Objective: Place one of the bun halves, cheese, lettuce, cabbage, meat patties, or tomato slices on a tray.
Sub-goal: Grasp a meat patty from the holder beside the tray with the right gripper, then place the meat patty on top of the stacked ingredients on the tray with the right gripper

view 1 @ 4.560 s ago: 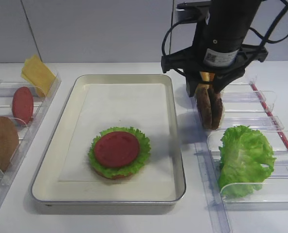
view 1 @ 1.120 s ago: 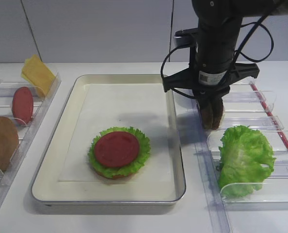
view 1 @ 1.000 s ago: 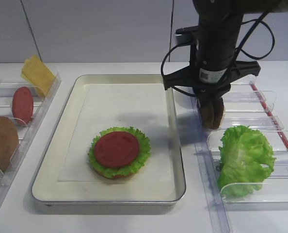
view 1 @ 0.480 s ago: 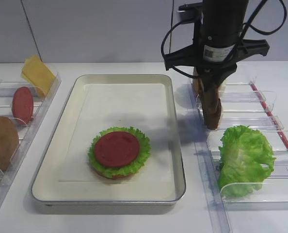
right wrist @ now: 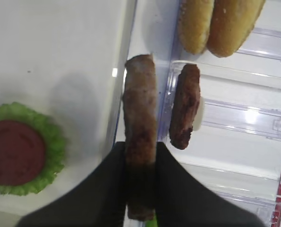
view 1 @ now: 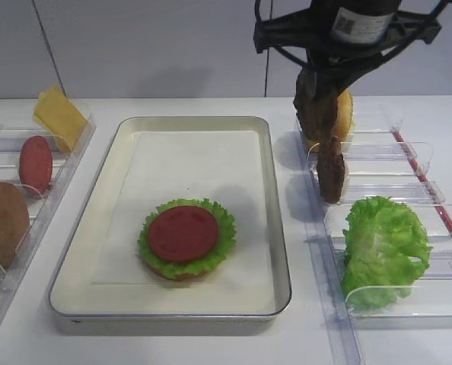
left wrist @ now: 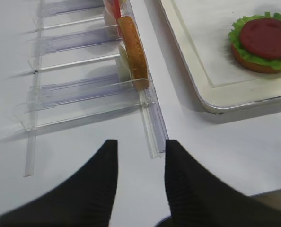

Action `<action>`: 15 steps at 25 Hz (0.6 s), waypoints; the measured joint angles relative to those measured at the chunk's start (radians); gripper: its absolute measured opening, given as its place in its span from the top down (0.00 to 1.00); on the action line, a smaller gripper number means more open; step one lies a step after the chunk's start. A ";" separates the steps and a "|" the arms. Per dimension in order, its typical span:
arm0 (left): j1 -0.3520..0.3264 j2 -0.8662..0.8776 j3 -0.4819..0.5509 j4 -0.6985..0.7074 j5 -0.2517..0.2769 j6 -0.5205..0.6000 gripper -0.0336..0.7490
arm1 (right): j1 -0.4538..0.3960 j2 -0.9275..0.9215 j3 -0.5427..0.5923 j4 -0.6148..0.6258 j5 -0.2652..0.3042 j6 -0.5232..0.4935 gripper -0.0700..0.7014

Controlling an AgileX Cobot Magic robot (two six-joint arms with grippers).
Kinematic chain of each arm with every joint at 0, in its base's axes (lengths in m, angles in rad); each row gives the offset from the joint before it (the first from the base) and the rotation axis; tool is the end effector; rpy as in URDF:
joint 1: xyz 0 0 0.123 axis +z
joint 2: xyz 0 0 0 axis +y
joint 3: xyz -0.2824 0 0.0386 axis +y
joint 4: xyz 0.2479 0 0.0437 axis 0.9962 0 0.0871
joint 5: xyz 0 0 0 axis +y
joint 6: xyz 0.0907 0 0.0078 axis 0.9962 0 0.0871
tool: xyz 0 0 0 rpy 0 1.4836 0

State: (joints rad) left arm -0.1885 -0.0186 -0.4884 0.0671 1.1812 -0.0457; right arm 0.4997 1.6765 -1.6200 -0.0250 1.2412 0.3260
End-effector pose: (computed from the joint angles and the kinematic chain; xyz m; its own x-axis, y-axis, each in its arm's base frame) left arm -0.0107 0.0078 0.2645 -0.5460 0.0837 -0.8336 0.1253 0.9920 0.0175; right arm 0.3083 0.1659 0.3442 -0.9276 -0.1504 -0.3419 -0.1913 0.9775 0.0892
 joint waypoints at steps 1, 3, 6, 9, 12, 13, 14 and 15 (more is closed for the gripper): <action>0.000 0.000 0.000 0.000 0.000 0.000 0.67 | 0.000 -0.017 0.000 0.016 0.000 -0.019 0.73; 0.000 0.000 0.000 0.000 0.000 0.000 0.67 | 0.000 -0.043 0.000 0.064 0.001 -0.063 0.73; 0.000 0.000 0.000 0.000 0.000 0.000 0.67 | 0.000 -0.084 0.029 0.155 -0.020 -0.137 0.73; 0.000 0.000 0.000 0.000 0.000 0.000 0.67 | 0.000 -0.115 0.088 0.244 -0.052 -0.205 0.73; 0.000 0.000 0.000 0.000 0.000 0.000 0.67 | 0.000 -0.134 0.166 0.319 -0.098 -0.271 0.73; 0.000 0.000 0.000 0.000 0.000 0.000 0.67 | 0.000 -0.139 0.192 0.355 -0.118 -0.300 0.73; 0.000 0.000 0.000 0.000 0.000 0.000 0.67 | 0.000 -0.146 0.223 0.395 -0.140 -0.335 0.73; 0.000 0.000 0.000 0.000 0.000 0.000 0.67 | 0.000 -0.154 0.254 0.432 -0.168 -0.365 0.73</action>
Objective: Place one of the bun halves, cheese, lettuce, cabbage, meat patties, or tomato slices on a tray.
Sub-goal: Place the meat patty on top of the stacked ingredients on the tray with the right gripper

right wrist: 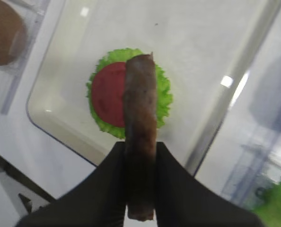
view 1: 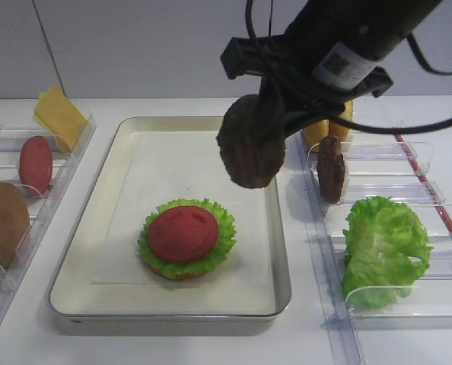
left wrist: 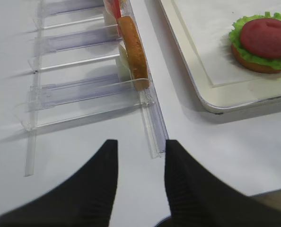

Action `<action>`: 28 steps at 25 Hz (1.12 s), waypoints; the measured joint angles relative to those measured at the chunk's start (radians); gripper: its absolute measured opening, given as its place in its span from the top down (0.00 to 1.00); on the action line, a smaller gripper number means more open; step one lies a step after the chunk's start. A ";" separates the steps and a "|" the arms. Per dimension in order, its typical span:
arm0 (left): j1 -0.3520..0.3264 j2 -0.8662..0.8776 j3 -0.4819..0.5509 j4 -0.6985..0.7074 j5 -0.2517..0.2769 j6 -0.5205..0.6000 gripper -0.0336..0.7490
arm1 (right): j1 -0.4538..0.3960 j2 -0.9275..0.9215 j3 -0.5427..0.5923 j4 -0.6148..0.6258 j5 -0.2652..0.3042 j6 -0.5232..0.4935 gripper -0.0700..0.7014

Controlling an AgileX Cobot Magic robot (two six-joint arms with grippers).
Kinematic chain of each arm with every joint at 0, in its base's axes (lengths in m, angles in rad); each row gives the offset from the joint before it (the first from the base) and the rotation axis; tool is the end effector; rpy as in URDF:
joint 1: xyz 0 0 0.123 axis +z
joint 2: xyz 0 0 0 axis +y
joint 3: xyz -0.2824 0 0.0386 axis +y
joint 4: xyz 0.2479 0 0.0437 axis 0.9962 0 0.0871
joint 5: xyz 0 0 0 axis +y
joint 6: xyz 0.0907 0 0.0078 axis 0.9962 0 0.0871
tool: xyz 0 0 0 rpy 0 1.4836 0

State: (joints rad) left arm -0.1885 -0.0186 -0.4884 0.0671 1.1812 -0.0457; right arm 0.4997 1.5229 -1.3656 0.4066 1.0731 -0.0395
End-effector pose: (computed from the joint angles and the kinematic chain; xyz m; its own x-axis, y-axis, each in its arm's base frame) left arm -0.0107 0.0078 0.2645 -0.5460 0.0837 -0.8336 0.1253 0.9920 0.0175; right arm 0.2611 0.1786 0.3349 -0.8697 -0.3011 -0.3911 -0.4505 0.8082 0.3794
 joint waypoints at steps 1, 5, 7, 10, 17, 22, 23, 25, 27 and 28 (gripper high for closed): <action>0.000 0.000 0.000 0.000 0.000 0.000 0.67 | 0.000 -0.004 0.031 0.051 -0.023 -0.041 0.73; 0.000 0.000 0.000 0.000 0.000 0.000 0.67 | 0.000 -0.014 0.141 0.264 -0.125 -0.214 0.73; 0.000 0.000 0.000 0.000 0.000 0.000 0.67 | 0.000 -0.014 0.192 0.379 -0.183 -0.302 0.73; 0.000 0.000 0.000 0.000 0.000 0.000 0.67 | 0.000 -0.014 0.258 0.522 -0.248 -0.407 0.73; 0.000 0.000 0.000 0.000 0.000 0.000 0.67 | 0.000 -0.012 0.392 0.785 -0.366 -0.552 0.73; 0.000 0.000 0.000 0.000 0.000 0.000 0.67 | 0.000 0.063 0.419 0.879 -0.391 -0.591 0.73; 0.000 0.000 0.000 0.000 0.000 0.000 0.67 | 0.000 0.087 0.419 0.908 -0.390 -0.617 0.73; 0.000 0.000 0.000 0.000 0.000 0.000 0.67 | 0.000 0.120 0.421 0.973 -0.381 -0.672 0.73; 0.000 0.000 0.000 0.000 0.000 0.000 0.67 | 0.000 0.150 0.421 1.053 -0.361 -0.725 0.73; 0.000 0.000 0.000 0.000 0.000 0.000 0.67 | 0.000 0.167 0.421 1.086 -0.347 -0.751 0.73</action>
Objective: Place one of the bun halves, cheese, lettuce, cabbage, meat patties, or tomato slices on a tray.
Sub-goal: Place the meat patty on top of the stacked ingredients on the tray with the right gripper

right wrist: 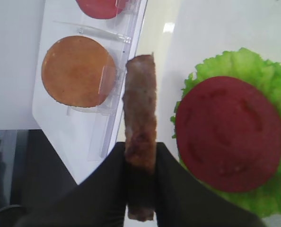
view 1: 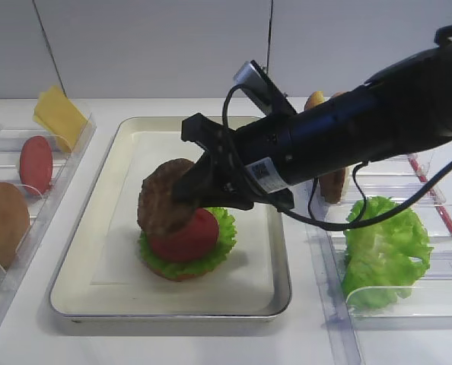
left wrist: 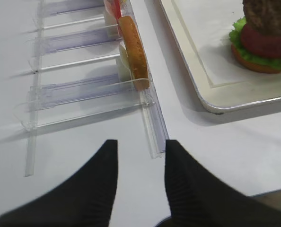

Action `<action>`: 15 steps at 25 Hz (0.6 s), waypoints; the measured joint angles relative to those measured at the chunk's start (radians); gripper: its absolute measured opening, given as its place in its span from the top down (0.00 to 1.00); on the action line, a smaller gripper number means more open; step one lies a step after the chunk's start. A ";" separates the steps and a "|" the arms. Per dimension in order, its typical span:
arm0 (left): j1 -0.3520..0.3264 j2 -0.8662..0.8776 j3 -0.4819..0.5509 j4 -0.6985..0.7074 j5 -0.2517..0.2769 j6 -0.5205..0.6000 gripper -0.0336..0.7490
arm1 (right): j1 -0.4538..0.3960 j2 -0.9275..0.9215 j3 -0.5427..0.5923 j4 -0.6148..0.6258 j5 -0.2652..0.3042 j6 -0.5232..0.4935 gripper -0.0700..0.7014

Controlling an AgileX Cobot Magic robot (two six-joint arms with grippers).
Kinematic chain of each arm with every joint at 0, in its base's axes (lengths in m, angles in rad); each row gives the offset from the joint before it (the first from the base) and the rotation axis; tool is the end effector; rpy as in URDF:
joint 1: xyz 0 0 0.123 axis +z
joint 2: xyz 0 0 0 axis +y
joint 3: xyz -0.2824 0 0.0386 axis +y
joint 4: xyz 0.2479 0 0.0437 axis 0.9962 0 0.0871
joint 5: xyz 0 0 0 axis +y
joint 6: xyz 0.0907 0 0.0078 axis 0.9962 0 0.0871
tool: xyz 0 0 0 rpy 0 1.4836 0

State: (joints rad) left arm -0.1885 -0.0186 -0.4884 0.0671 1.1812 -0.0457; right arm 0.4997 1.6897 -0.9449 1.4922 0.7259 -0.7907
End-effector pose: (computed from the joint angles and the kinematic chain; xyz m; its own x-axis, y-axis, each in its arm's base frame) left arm -0.0107 0.0078 0.2645 -0.5460 0.0837 -0.8336 0.1253 0.9920 0.0175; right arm 0.2648 0.2133 0.2176 -0.9512 0.0146 -0.3082 -0.2544 0.5278 0.8103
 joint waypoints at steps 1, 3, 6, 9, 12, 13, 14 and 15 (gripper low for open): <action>0.000 0.000 0.000 0.000 0.000 0.000 0.67 | 0.000 0.015 0.000 0.034 0.014 -0.023 0.73; 0.000 0.000 0.000 0.000 0.000 0.000 0.67 | 0.000 0.048 0.000 0.072 0.037 -0.053 0.73; 0.000 0.000 0.000 0.000 0.000 0.000 0.67 | 0.000 0.082 0.000 0.080 0.046 -0.066 0.73; 0.000 0.000 0.000 0.000 0.000 0.000 0.67 | -0.012 0.091 0.000 0.084 0.061 -0.073 0.73; 0.000 0.000 0.000 0.000 0.000 0.000 0.67 | -0.054 0.091 0.000 0.093 0.096 -0.075 0.73; 0.000 0.000 0.000 0.000 0.000 0.000 0.67 | -0.063 0.091 0.000 0.094 0.099 -0.075 0.73; 0.000 0.000 0.000 0.000 0.000 0.000 0.67 | -0.067 0.091 0.000 0.094 0.101 -0.075 0.73; 0.000 0.000 0.000 0.000 0.000 0.000 0.67 | -0.070 0.091 0.000 0.095 0.108 -0.075 0.73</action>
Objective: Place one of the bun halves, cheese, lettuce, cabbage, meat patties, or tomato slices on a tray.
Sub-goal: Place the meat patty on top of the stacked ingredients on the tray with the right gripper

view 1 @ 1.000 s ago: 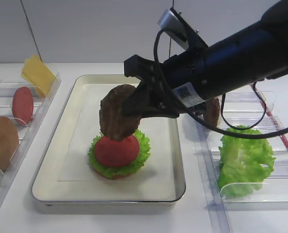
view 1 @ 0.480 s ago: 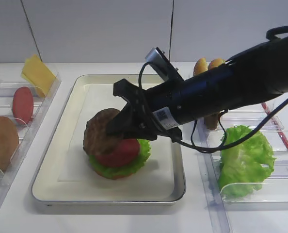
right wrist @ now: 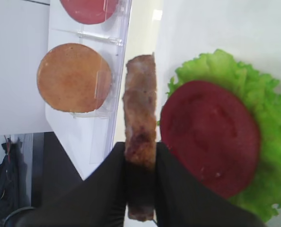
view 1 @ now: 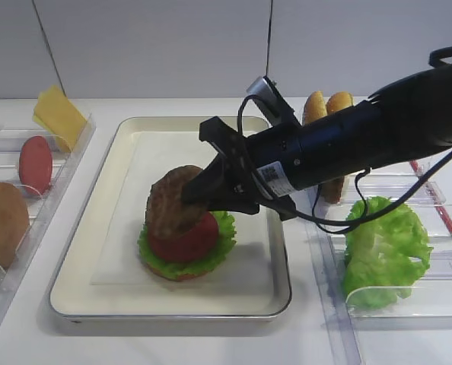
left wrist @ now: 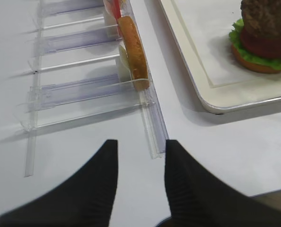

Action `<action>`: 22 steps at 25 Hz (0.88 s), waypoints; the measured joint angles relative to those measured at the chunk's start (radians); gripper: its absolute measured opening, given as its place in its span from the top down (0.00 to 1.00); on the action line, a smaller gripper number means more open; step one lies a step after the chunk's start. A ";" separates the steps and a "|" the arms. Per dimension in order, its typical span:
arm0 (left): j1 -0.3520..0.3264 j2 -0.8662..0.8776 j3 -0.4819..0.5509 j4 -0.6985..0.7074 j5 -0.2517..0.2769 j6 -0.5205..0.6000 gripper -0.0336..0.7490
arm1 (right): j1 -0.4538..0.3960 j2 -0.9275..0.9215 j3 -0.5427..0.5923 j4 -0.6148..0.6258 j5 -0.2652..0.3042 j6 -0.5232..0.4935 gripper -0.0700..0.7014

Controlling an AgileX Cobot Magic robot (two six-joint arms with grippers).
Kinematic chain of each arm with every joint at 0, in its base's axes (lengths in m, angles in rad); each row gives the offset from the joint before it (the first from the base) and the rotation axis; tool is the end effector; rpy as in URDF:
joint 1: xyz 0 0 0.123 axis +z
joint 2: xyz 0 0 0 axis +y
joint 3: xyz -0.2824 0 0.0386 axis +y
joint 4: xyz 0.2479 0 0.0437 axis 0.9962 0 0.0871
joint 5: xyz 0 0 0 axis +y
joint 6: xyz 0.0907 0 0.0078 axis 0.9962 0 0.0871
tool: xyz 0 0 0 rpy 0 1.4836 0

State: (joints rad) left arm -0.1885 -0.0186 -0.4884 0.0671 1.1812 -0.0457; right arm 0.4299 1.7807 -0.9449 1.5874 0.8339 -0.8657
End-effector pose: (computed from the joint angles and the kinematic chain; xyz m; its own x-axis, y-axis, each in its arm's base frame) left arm -0.0107 0.0078 0.2645 -0.5460 0.0837 -0.8336 0.1253 0.9920 0.0175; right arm 0.2816 0.2034 0.1958 -0.9730 0.0468 -0.2259 -0.1782 0.4694 0.8648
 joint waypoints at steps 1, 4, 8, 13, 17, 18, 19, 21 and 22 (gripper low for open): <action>0.000 0.000 0.000 0.000 0.000 0.000 0.67 | 0.000 0.000 0.000 0.000 0.007 0.000 0.73; 0.000 0.000 0.000 0.000 0.000 0.000 0.67 | 0.000 0.000 0.000 0.000 0.018 0.000 0.73; 0.000 0.000 0.000 0.000 0.000 0.000 0.67 | 0.000 0.021 0.000 -0.002 0.032 0.004 0.73; 0.000 0.000 0.000 0.000 0.000 0.000 0.67 | 0.000 0.047 0.000 -0.006 0.037 0.013 0.73; 0.000 0.000 0.000 0.000 0.000 0.000 0.67 | 0.000 0.047 0.000 -0.008 0.038 0.013 0.73; 0.000 0.000 0.000 0.000 0.000 0.000 0.67 | 0.000 0.047 0.000 -0.008 0.036 0.013 0.73; 0.000 0.000 0.000 0.000 0.000 0.000 0.67 | 0.000 0.047 0.000 -0.008 0.034 0.013 0.73; 0.000 0.000 0.000 0.000 0.000 0.000 0.67 | 0.000 0.051 0.000 -0.010 0.032 0.013 0.73; 0.000 0.000 0.000 0.000 0.000 0.000 0.67 | 0.000 0.056 0.000 -0.010 0.032 0.013 0.73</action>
State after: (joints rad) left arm -0.1885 -0.0186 -0.4884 0.0671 1.1812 -0.0457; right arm 0.4301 1.8362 -0.9449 1.5773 0.8661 -0.8531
